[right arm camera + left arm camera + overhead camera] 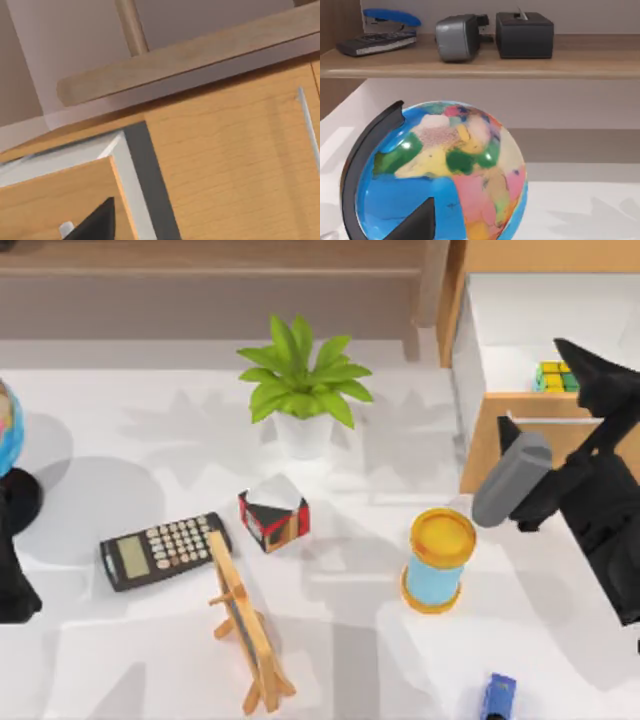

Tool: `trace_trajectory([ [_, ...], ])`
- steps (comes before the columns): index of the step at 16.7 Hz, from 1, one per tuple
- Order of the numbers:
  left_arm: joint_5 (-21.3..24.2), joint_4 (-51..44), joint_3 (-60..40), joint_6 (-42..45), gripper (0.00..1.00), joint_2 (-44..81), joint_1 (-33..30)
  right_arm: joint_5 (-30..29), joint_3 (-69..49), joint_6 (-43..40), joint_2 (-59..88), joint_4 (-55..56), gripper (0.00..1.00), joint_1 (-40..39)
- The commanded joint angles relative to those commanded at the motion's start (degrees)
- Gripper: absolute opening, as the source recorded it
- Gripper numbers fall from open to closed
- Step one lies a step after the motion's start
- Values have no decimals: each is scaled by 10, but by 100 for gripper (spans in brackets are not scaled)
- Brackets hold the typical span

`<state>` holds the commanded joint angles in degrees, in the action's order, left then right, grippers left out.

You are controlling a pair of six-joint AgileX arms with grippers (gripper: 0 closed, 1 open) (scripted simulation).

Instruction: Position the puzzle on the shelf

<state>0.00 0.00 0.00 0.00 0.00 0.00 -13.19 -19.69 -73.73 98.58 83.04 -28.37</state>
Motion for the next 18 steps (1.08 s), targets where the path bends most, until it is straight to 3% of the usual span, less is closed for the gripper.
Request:
trace_trajectory([
  [8, 0, 0, 0, 0, 100, 0, 0, 68, -237, 224, -42, -386, 100, -14],
  [18, 0, 0, 0, 0, 100, 0, 0, 107, -654, 525, 86, -998, 100, 75],
])
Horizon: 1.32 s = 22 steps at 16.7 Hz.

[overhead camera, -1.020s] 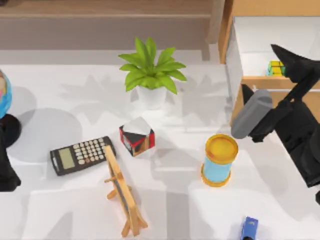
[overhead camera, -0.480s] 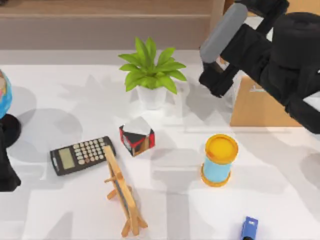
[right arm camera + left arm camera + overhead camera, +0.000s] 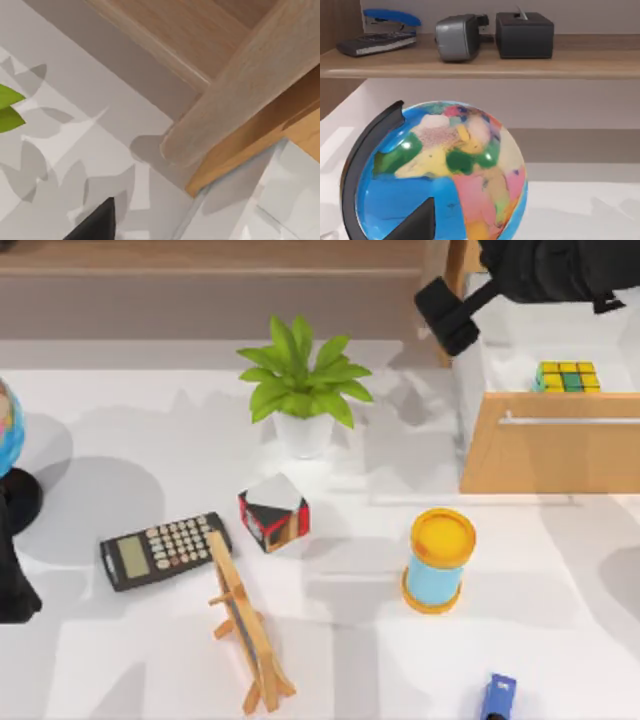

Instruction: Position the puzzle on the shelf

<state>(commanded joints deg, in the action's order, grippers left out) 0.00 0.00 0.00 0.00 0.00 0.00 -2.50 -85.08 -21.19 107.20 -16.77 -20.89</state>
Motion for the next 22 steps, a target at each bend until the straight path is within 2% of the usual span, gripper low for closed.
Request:
trace_trajectory([
  [6, 0, 0, 0, 0, 100, 0, 0, 7, -241, 152, 126, -330, 100, 67],
  [11, 0, 0, 0, 0, 100, 0, 0, 10, -401, 247, 232, -533, 100, 110],
  [16, 0, 0, 0, 0, 100, 0, 0, 12, -502, 302, 310, -637, 100, 129],
  [22, 0, 0, 0, 0, 100, 0, 0, 12, -520, 311, 323, -651, 100, 131],
])
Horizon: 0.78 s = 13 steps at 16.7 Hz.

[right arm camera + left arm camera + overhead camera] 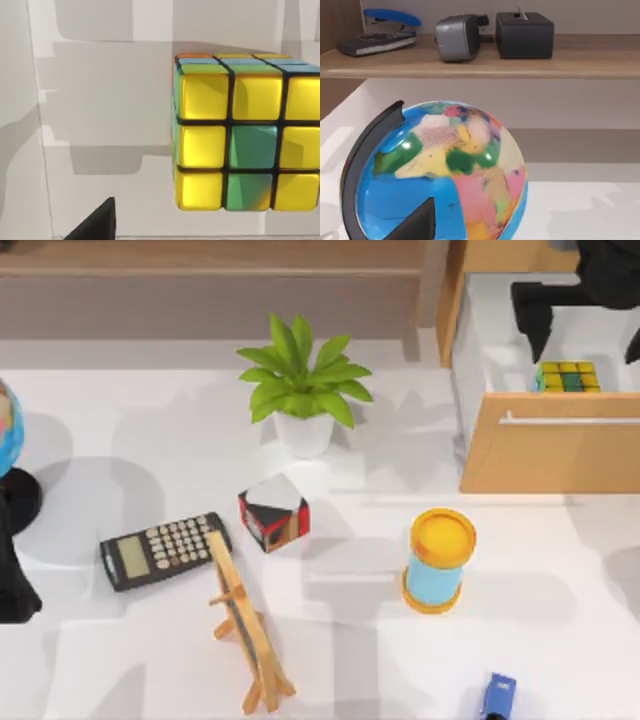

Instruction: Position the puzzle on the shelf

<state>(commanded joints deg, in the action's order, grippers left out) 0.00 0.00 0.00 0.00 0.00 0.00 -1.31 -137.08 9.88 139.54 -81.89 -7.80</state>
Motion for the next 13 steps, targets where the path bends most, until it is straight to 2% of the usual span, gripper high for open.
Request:
trace_trajectory([
  [5, 0, 0, 0, 0, 100, 0, 0, 0, 21, 1, -11, 11, 100, -3],
  [13, 0, 0, 0, 0, 100, 0, 0, 0, 118, -1, -6, 105, 100, 0],
])
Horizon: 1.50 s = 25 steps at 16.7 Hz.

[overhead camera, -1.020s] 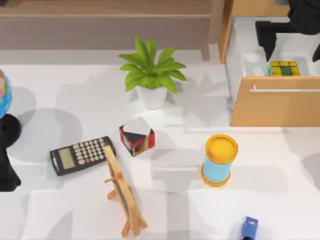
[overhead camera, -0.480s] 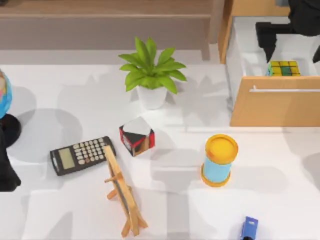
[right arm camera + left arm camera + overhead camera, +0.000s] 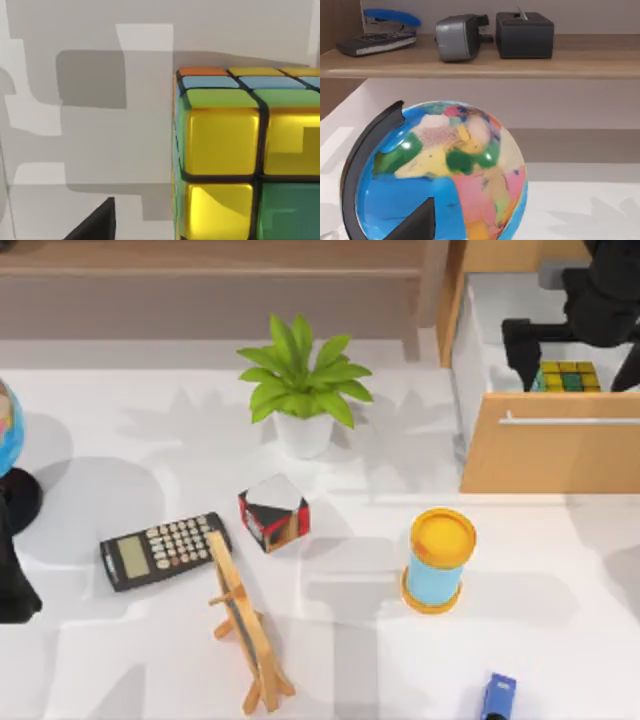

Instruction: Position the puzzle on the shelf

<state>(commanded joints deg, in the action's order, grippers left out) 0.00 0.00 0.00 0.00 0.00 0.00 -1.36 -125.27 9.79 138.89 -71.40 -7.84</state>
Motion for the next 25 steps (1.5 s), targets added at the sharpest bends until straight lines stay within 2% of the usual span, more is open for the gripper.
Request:
trace_trajectory([
  [8, 0, 0, 0, 0, 100, 0, 0, 0, -13, 0, 24, 17, 100, 2],
  [21, 0, 0, 0, 0, 100, 0, 0, 0, -13, 0, 24, 17, 2, 2],
  [25, 0, 0, 0, 0, 100, 0, 0, 0, -13, 0, 24, 17, 0, 2],
])
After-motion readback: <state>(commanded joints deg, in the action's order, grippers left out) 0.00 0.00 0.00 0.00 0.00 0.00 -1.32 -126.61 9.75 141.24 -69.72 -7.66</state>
